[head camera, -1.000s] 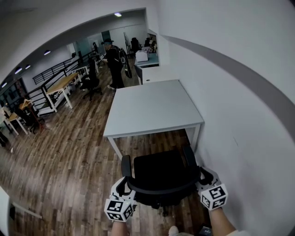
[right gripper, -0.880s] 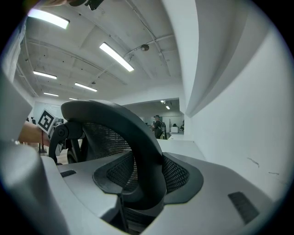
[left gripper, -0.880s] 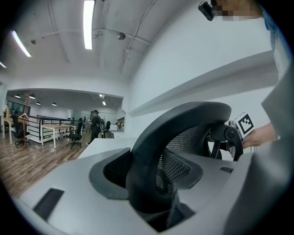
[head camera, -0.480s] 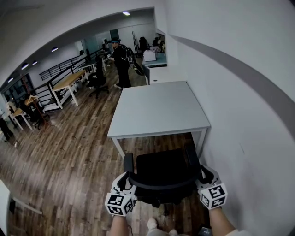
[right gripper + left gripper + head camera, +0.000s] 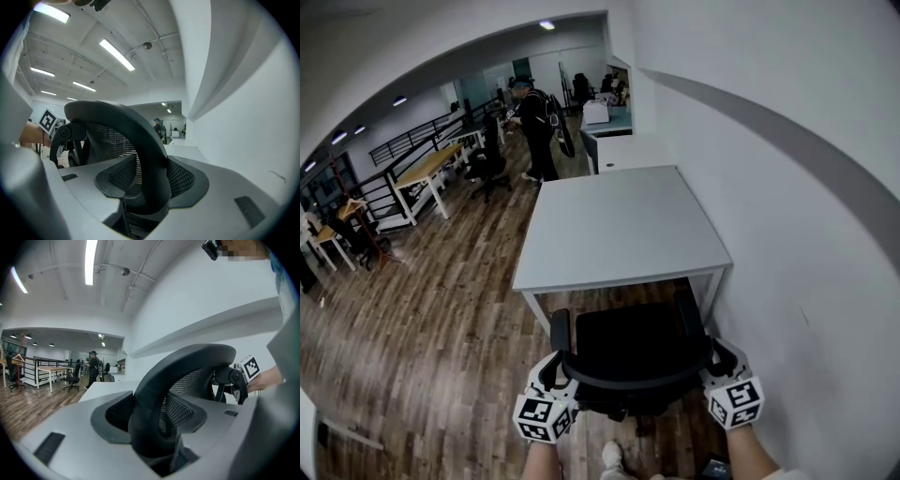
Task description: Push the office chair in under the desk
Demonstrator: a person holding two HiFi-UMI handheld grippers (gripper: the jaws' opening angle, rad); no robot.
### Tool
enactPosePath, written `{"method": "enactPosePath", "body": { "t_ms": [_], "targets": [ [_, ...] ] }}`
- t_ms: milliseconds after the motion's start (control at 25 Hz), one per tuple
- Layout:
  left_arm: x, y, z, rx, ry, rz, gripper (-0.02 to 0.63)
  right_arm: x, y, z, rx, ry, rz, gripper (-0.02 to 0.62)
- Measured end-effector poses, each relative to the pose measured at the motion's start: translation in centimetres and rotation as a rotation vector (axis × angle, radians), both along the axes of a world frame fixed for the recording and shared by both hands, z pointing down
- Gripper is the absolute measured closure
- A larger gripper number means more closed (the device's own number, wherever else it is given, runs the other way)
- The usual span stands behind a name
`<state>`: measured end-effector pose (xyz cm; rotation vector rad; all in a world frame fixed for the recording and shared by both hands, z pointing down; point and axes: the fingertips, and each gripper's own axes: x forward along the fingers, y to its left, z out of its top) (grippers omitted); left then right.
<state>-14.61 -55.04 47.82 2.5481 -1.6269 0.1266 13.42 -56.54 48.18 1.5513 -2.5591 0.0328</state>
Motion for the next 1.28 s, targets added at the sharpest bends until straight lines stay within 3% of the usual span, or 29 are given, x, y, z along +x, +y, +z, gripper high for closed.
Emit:
{"method": "enactPosePath", "body": {
  "t_ms": [1280],
  "targets": [
    [-4.3,-15.5,-0.7,0.007,0.034,0.088,0.391,-4.2,-15.4,-0.4,0.016,0.039,0.092,0.388]
  ]
}}
